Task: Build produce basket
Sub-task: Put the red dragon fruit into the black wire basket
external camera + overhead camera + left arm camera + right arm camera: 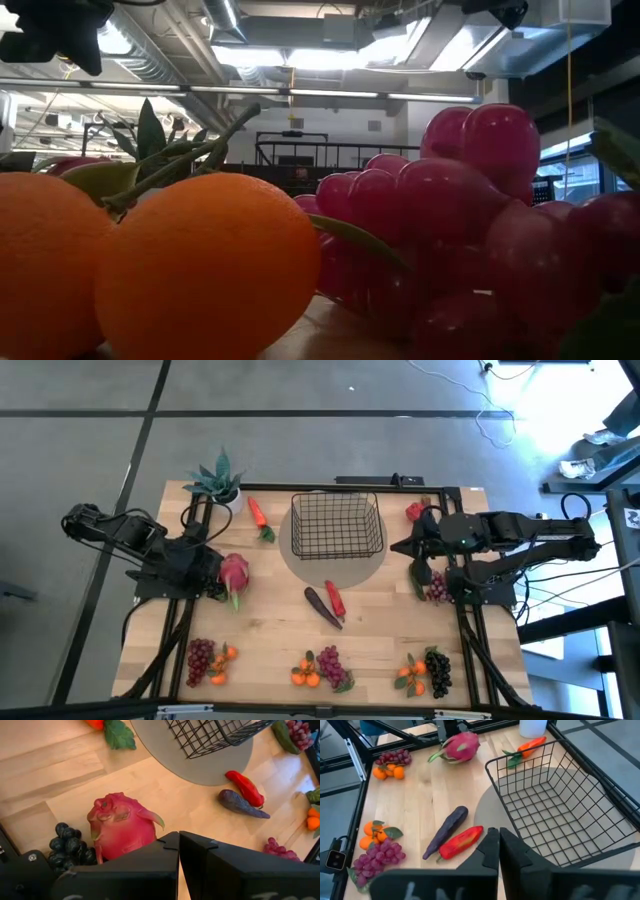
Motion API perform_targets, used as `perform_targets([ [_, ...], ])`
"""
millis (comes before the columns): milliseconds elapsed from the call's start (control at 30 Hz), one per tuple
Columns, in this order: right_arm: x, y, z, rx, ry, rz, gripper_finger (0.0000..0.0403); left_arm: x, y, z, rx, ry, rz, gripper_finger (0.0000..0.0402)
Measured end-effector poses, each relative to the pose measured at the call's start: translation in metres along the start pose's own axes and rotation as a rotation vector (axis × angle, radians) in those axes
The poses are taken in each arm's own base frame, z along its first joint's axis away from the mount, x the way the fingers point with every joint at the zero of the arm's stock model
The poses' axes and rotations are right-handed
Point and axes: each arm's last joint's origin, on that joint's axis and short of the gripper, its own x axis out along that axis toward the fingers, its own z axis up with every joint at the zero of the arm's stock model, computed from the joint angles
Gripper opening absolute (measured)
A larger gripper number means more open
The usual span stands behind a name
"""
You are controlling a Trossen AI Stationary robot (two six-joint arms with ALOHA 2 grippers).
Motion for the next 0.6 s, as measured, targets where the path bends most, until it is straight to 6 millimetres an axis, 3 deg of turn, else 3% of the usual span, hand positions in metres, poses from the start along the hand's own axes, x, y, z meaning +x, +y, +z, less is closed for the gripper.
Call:
perform_targets([
  [600, 0.000, 0.000, 0.000, -0.006, 0.000, 0.001, 0.0000, 0.005, -0.013, -0.001, 0.064, 0.046, -0.072, 0.0000],
])
